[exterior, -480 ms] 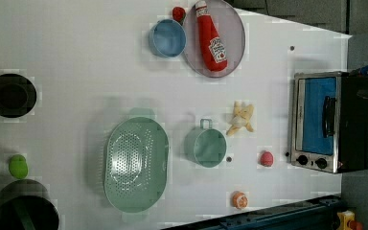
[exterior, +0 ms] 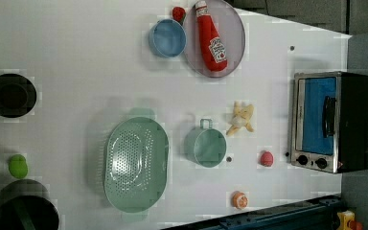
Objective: Pick banana from table and place on oven.
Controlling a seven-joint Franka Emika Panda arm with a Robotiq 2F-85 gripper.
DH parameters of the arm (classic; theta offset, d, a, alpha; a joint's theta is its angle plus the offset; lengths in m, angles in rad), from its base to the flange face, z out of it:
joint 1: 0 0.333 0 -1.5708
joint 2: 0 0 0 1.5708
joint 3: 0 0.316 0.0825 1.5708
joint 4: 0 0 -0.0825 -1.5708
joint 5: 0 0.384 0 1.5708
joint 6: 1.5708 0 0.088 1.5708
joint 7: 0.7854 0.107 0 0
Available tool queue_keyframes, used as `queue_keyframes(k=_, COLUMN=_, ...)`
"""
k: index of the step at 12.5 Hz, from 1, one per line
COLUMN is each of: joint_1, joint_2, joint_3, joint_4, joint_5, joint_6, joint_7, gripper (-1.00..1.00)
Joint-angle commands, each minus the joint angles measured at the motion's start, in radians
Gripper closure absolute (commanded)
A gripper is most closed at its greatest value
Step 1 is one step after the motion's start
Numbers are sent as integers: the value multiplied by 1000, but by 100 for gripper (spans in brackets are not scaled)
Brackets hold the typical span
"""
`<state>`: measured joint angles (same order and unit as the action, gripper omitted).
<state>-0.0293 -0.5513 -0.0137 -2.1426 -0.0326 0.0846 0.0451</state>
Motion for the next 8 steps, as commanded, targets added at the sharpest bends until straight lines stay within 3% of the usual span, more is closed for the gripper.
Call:
queue_keyframes(k=1, joint_1=1, joint_2=103, joint_3=5, joint_4=3, joint_5=14, joint_6=36, joint_7=53, gripper=-100)
queue_keyframes(k=8, joint_1=1, joint_2=300, joint_3=5, joint_4=-141, joint_5=14, joint_6=377, joint_7=53, gripper=-100)
